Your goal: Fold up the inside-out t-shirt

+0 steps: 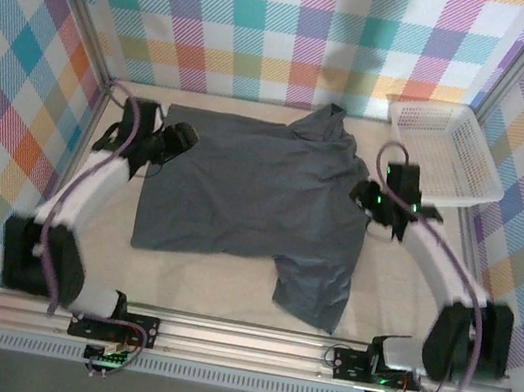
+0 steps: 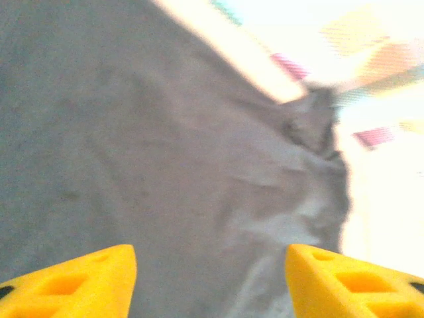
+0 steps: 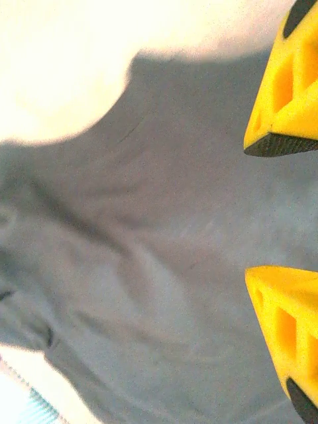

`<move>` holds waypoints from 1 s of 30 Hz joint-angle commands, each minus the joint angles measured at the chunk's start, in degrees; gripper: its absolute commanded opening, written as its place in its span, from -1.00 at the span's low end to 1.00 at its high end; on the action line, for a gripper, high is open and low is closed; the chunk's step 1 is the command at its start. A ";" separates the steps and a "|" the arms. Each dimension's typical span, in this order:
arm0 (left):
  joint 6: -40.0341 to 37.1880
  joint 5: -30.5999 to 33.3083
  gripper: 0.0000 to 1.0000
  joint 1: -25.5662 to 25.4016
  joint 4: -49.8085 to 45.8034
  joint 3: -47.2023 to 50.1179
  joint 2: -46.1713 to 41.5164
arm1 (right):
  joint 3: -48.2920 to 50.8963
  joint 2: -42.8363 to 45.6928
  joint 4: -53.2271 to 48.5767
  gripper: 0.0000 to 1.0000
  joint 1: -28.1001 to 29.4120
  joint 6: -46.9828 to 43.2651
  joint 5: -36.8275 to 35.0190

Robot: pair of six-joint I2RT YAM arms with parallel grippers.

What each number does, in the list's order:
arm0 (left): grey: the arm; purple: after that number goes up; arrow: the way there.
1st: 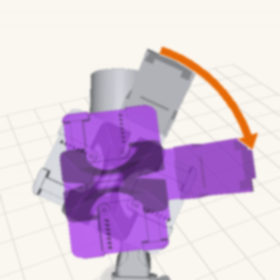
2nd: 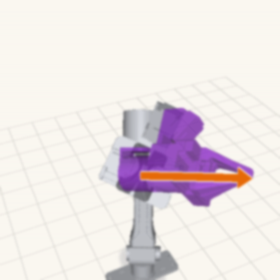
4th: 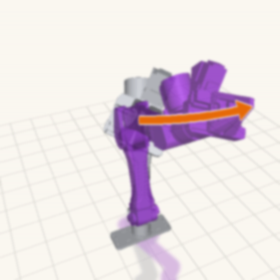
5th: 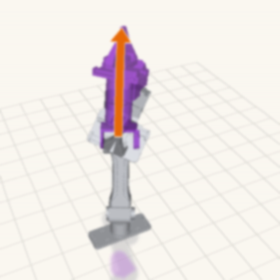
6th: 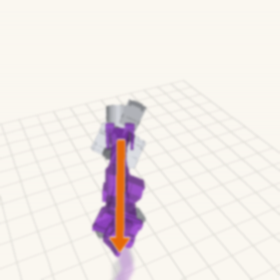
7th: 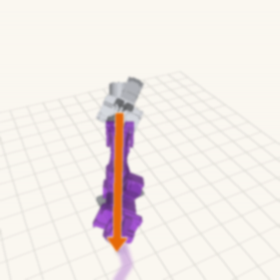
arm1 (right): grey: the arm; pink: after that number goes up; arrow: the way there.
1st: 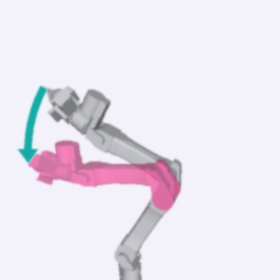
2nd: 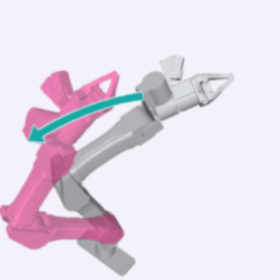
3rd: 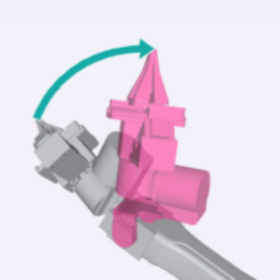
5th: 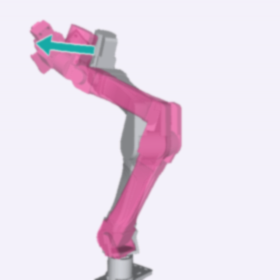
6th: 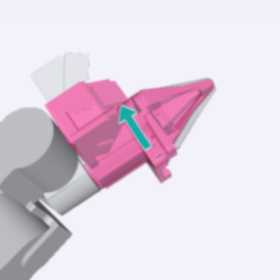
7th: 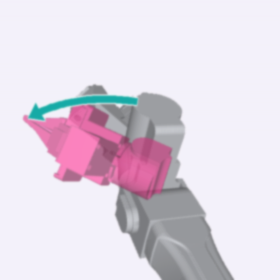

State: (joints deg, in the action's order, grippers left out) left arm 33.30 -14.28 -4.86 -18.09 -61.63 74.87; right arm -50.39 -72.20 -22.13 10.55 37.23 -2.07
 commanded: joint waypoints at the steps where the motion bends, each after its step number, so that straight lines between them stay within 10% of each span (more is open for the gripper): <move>1: -1.94 2.72 0.30 -0.83 -6.07 7.70 -10.00 | 11.82 5.28 -2.56 -0.07 -0.48 4.67 -6.20; 14: 1.34 8.53 0.34 -0.18 -20.15 23.86 -23.02 | 17.78 -2.56 2.90 -0.34 -0.11 3.68 3.46; 19: 8.06 12.62 0.31 1.21 -27.45 25.31 -22.51 | 16.39 -0.01 -1.05 -1.00 -0.09 4.04 0.36; 30: 18.64 21.26 0.26 1.26 -35.55 30.86 -29.87 | 16.36 12.28 -5.32 -1.00 -0.09 8.47 -5.95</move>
State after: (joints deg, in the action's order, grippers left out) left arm 48.12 3.62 -4.29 -51.24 -31.99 46.22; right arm -33.10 -60.90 -25.58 10.22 43.75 -6.48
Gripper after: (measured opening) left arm 0.633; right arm 0.047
